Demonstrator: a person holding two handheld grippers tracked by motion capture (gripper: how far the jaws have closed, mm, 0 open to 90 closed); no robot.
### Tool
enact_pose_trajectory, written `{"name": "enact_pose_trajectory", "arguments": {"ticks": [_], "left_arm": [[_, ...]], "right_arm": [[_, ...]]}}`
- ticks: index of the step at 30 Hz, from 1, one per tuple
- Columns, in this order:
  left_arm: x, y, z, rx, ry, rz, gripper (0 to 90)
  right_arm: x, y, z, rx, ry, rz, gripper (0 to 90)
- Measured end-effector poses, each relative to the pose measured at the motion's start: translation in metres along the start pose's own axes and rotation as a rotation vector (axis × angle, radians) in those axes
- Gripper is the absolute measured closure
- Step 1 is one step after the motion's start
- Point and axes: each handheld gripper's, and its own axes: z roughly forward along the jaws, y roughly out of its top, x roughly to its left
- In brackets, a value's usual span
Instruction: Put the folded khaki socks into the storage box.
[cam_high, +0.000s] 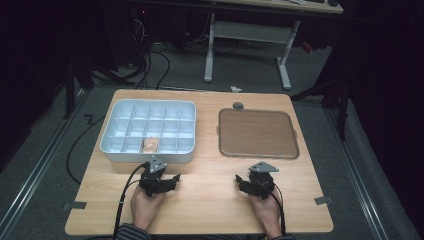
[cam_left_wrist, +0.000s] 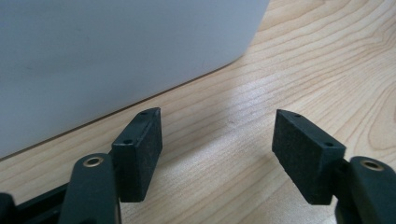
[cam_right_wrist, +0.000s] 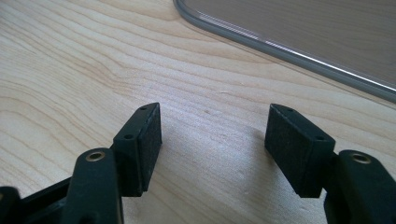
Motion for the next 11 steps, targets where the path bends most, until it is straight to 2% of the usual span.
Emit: {"name": "enact_pose_trajectory", "arguments": {"ticks": [11], "left_arm": [[-0.0018, 0.0001, 0.0005, 0.004, 0.014, 0.013, 32.9]], "right_arm": [[0.0, -0.0001, -0.0001, 0.001, 0.003, -0.002, 36.3]]}}
